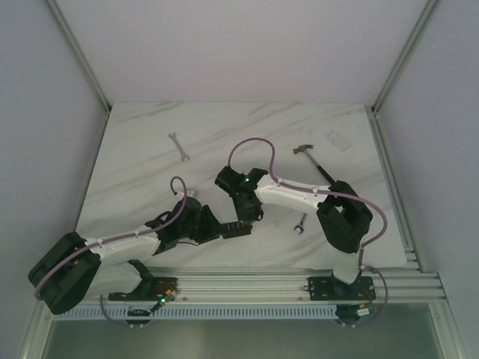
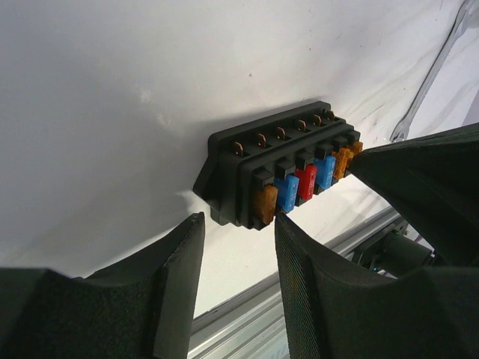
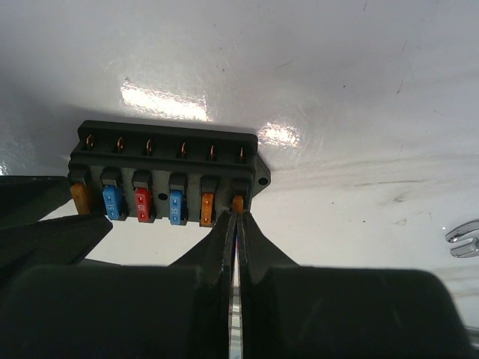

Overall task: Snap on the fuse box
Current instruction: Install the fuse at the fuse box base.

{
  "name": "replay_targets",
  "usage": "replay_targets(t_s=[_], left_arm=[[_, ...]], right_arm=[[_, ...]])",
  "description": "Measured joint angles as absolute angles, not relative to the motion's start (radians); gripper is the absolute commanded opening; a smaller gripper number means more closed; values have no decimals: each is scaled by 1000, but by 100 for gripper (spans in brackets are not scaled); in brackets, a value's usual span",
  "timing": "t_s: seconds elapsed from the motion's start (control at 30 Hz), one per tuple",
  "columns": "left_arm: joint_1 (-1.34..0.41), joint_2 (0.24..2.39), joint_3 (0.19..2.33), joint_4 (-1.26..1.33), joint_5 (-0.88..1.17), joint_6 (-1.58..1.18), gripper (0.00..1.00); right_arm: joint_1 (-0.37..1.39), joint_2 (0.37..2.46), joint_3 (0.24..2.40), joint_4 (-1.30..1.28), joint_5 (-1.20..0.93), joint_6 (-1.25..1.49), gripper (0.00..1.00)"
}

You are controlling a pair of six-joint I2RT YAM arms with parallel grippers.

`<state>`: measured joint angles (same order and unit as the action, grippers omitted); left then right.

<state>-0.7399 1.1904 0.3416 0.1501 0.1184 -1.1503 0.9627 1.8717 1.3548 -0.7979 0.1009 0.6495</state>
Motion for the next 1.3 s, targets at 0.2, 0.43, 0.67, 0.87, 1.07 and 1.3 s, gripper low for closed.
replay_targets(t_s=[0.2,0.43,0.67,0.87,1.07,1.3], left_arm=[[-740,1192,342,150,118,-1144,52],[-740,1225,365,148,115,-1121,52],[-740,1231,391,104,99,-1102,53],[-722,1232,435,30,70,-1068,52],[-710,1258,473,-1,62,-1051,53],[-710,1250,486,-34,62,-1040,63]], right_arm=[[966,1861,1363,-805,109,650,14],[975,1781,1332,-765,142,650,36],[964,1648,1271,-712,160,651,47],[955,1657,1200,-677,161,651,46],[955,1675,1190,-629,154,650,43],[955,1731,1199,-621,151,656,33]])
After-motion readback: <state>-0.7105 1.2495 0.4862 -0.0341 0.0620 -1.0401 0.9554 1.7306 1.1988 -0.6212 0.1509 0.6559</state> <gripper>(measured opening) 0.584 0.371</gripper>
